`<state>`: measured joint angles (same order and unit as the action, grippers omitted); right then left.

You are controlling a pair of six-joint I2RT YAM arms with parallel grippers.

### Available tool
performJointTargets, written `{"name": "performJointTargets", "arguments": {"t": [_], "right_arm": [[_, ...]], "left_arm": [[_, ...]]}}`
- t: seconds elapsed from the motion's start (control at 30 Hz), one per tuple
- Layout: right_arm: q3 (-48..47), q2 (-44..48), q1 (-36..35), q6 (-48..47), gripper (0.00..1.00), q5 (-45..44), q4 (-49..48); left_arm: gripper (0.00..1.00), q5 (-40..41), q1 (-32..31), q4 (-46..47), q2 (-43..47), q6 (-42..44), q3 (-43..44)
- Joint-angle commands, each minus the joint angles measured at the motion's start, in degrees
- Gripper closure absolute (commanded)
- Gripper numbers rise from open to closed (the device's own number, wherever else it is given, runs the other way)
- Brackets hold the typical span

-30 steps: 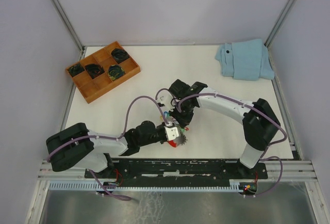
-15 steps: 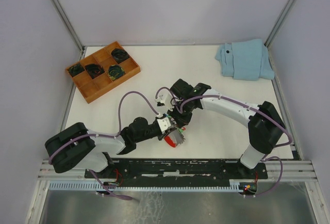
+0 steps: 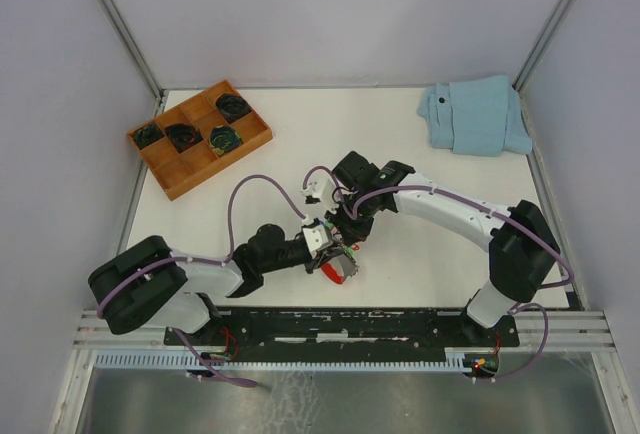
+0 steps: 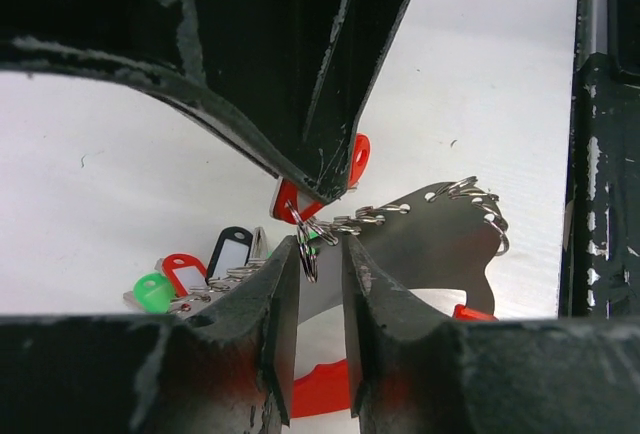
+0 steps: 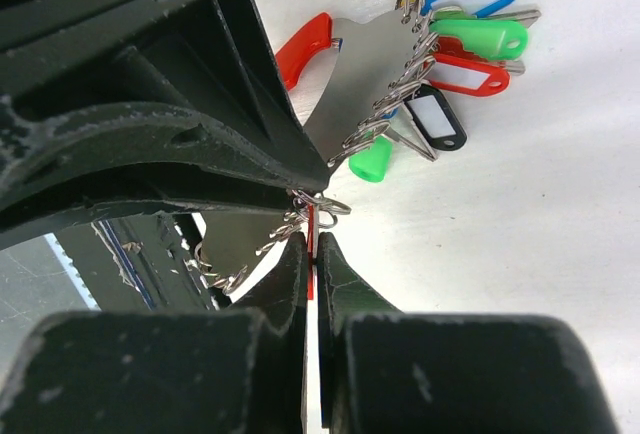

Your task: Put the keys on the keyring

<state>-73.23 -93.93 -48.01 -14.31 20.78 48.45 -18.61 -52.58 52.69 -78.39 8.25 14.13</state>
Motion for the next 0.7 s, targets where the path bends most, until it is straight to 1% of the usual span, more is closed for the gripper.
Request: {"name": "performJointTargets", "arguments": {"t": [0.0, 0.13, 0.27, 0.47, 0.6, 0.67], "right_arm": [[0.0, 2.4, -0.2, -0.3, 0.99, 1.1, -1.6], [0.2, 2.7, -0.2, -0.6, 0.99, 1.1, -1.5], [0.4, 2.7, -0.2, -0.8, 0.99, 1.0, -1.3], [1.2, 1.2, -0.2, -1.2, 0.99, -0.6, -0.4], [1.2, -1.7, 0.9, -1.6, 0.99, 0.5, 0.4], [0.1, -3.9, 1.2, -1.9, 0.99, 0.7, 1.7]], "left_arm": [[0.73, -1.9, 1.1, 0.7, -0.8, -2.3, 0.8], [0.83, -2.6, 2.1, 0.2, -0.8, -2.4, 1.0], [0.97, -2.9, 2.8, -1.5, -0.6, -2.3, 1.7], [0.97, -4.8, 3.0, -1.8, -0.2, -0.8, 2.2], [0.97, -7.2, 2.8, -1.8, 1.4, 0.8, 2.0], [0.97, -6.8, 1.9, -3.2, 2.7, 2.3, 2.3]]}}
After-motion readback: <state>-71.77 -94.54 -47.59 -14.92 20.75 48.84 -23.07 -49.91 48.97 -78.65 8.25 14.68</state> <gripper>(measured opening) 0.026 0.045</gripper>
